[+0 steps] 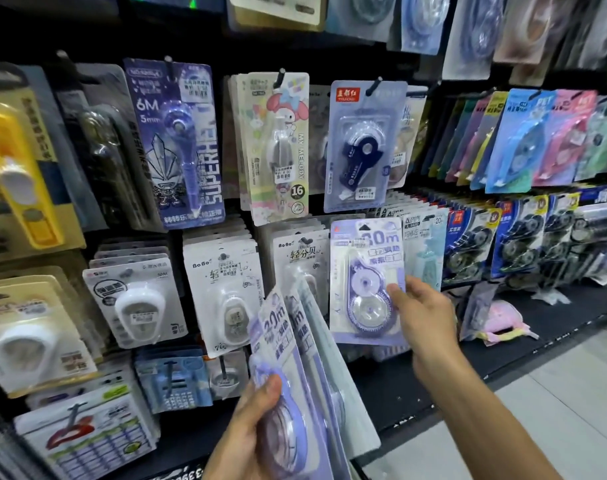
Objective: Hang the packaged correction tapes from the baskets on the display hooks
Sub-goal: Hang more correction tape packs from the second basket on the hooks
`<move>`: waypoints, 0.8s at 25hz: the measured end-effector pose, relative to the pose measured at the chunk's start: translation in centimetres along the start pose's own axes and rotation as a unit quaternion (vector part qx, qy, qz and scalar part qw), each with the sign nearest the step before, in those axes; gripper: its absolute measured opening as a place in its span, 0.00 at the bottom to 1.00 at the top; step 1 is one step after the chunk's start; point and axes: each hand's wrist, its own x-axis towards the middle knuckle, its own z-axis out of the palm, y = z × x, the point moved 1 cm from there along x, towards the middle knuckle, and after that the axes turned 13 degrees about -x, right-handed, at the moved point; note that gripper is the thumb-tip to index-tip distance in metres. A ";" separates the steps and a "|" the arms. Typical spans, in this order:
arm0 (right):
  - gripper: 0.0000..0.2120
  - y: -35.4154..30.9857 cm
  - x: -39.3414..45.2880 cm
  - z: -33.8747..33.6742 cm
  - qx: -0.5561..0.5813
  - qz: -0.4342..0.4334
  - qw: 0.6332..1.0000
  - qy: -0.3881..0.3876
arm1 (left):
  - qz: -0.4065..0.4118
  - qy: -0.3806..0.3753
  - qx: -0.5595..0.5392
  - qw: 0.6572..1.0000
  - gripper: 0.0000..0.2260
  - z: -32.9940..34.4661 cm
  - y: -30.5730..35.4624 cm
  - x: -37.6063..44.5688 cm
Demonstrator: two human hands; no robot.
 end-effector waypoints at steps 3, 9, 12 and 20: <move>0.08 0.0 3.3 -0.6 -0.008 0.083 0.996 -0.028 | 0.023 0.010 0.029 0.999 0.54 0.5 1.7 0.8; 0.06 0.8 4.6 -1.6 -0.019 0.056 0.998 0.000 | 0.042 -0.035 -0.019 0.998 0.55 0.9 2.2 1.3; 0.11 -0.2 3.9 -0.2 -0.299 -0.048 0.951 0.062 | 0.096 -0.064 0.014 0.993 0.43 2.1 1.8 1.7; 0.19 -0.6 -2.3 -0.1 -0.058 -0.125 0.926 -0.352 | 0.118 -0.089 0.063 0.987 0.29 4.4 1.9 3.3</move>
